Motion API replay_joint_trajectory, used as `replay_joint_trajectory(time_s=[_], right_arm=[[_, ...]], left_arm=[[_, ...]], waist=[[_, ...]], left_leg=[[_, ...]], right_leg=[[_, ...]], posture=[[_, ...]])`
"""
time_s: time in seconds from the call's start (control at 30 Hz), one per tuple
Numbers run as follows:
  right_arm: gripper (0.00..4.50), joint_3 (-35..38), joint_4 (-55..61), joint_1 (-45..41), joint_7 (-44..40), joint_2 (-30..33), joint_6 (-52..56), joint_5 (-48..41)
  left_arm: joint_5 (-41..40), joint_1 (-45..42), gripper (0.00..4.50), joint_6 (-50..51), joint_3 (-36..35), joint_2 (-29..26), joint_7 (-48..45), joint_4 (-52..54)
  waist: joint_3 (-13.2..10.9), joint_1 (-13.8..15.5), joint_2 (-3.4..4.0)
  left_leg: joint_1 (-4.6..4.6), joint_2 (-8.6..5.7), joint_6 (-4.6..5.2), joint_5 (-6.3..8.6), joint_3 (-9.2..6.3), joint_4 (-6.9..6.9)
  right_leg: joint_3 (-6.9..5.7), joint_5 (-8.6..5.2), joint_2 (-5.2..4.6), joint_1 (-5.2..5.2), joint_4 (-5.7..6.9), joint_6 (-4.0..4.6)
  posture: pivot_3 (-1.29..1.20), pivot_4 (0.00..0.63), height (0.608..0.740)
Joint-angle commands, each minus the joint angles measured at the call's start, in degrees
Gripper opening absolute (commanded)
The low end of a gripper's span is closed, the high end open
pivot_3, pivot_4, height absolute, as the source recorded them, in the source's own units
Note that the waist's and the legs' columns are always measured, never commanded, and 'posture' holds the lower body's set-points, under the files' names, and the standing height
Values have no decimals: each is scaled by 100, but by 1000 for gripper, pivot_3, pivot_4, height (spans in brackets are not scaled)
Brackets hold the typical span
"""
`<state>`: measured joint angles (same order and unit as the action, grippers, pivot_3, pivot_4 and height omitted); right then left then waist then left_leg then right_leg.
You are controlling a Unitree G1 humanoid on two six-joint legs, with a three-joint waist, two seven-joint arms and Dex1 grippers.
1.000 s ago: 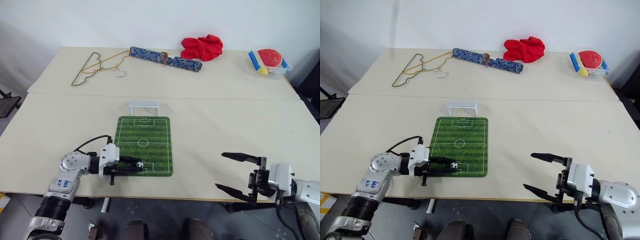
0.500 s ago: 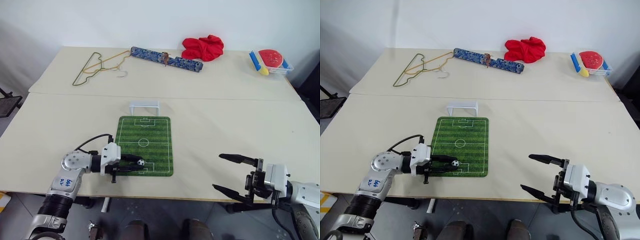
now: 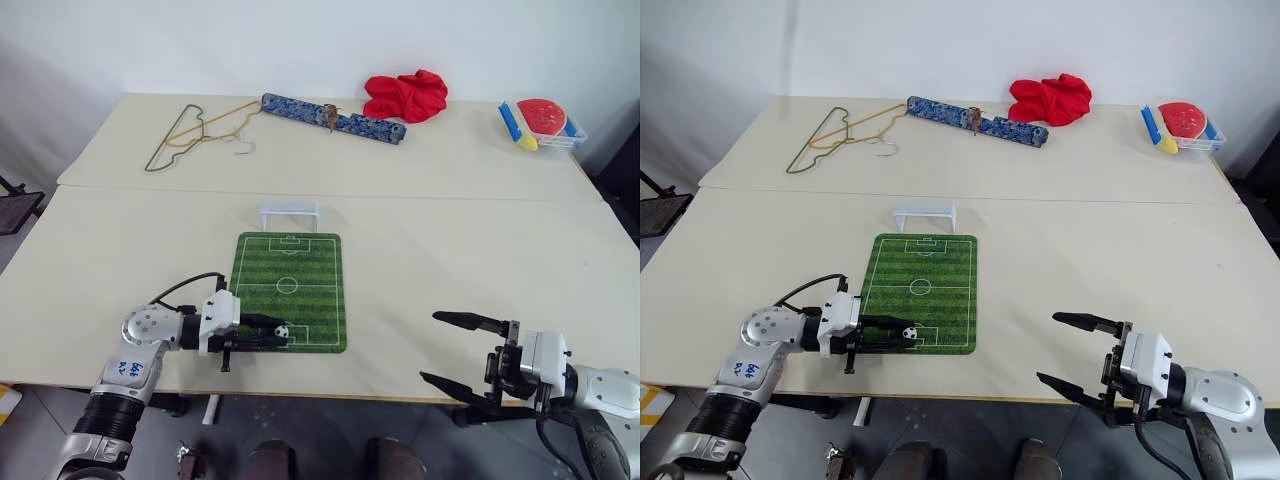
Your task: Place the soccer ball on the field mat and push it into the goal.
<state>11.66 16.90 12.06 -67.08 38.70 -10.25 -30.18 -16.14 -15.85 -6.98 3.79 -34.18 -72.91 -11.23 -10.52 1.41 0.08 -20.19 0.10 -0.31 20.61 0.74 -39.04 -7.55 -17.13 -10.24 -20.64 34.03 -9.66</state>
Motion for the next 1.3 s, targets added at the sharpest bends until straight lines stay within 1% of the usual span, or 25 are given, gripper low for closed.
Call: replay_joint_trajectory(time_s=[0.03, 0.13, 0.37, 0.53, 0.67, 0.77, 0.87, 0.97, 1.07, 1.1, 1.2, 1.23, 1.27, 1.3], right_arm=[[4500, 30, 84, -7, 33, -47, -121, -3], [4500, 6, 71, -17, 29, -59, -126, 9], [4500, -128, 61, -31, -19, -128, -83, 13], [4500, -203, 36, -25, -44, -136, -86, 4], [4500, -176, -33, -53, -101, -121, -87, -36], [4500, -108, -55, -189, -83, -162, -29, -188], [4500, -142, 1, -299, -106, -158, 117, -352], [4500, -345, 247, -280, -465, -263, -60, -623], [4500, -411, 256, -457, -465, -484, -112, -758], [4500, -412, 117, -574, -500, -544, -196, -705], [4500, -367, -266, -717, -859, -532, -400, -635], [4500, -328, -379, -729, -943, -496, -443, -622], [4500, -290, -483, -739, -1010, -463, -473, -612], [4500, -253, -586, -747, -1074, -439, -514, -610]], left_arm=[[-41, 33, 2424, -80, 48, -14, -69, 151], [-86, 48, 3382, -64, 20, -15, -70, 202], [-178, 107, 3382, -162, -162, 14, 88, 228], [-602, 345, 3382, -17, -410, -89, -16, 695], [-1026, 622, 3382, 303, -768, -302, -5, 1251], [-1628, 1383, 3382, 977, -1609, -808, 153, 2024], [-1634, 2145, 3382, 887, -2008, -1050, -79, 2049], [-1285, 2660, 2775, 439, -2089, -1059, -213, 1602], [-965, 2932, 1850, -148, -2033, -999, -320, 1136], [-945, 3066, 1555, -186, -1969, -962, -353, 1105], [-1042, 3157, 614, -158, -1805, -760, -220, 1395], [-1087, 3138, 176, -109, -1713, -706, -171, 1607], [-1112, 3121, 24, -41, -1625, -655, -114, 1796], [-1105, 3084, 24, -4, -1541, -600, -38, 1954]], waist=[[0, 2, 0], [0, 1, 0], [0, -1, 0], [0, -4, 0], [0, -6, 1], [-2, -70, -1], [-10, -117, 17], [-17, -85, 31], [-17, -29, 31], [-18, -26, 31], [-18, 10, 26], [-18, 22, 25], [-18, 29, 25], [-19, 32, 26]], left_leg=[[0, 0, 0, 0, 0, 0], [0, 0, 0, 0, 0, 0], [0, 0, 0, 0, 0, 0], [-1, 1, 1, 1, -1, 0], [0, 3, 0, 1, -3, 0], [0, 5, 0, 2, -3, 3], [2, 11, -4, 5, -4, 5], [2, 8, 0, 7, -4, 5], [1, 11, -2, 9, -5, 4], [1, 12, -3, 9, -3, 4], [1, 7, 7, 15, 4, 2], [-1, 7, 6, 16, -3, 1], [-3, 8, 6, 16, -7, 1], [-4, 8, 5, 16, -9, 1]], right_leg=[[0, 0, 0, 0, 0, 0], [0, 0, 0, 0, 0, 0], [0, 0, 0, 0, 0, 0], [0, 0, 0, -1, -1, 0], [0, 0, 0, 0, -1, 0], [2, 0, 0, 0, -3, 0], [0, -1, 4, 0, -6, 2], [0, -1, 2, 2, -9, 1], [-2, -1, 7, 0, -10, 2], [0, -1, 7, 0, -11, 2], [7, 3, 3, 1, -16, 0], [0, 3, 3, 2, -17, 0], [-3, 3, 4, 1, -16, 0], [-4, 3, 4, 1, -17, 1]], posture=[[0, 150, 740], [0, 150, 740], [0, 150, 740], [0, 150, 740], [0, 150, 740], [0, 150, 740], [0, 150, 740], [0, 150, 740], [0, 150, 740], [0, 150, 740], [0, 150, 740], [0, 150, 740], [0, 150, 740], [0, 150, 740]])
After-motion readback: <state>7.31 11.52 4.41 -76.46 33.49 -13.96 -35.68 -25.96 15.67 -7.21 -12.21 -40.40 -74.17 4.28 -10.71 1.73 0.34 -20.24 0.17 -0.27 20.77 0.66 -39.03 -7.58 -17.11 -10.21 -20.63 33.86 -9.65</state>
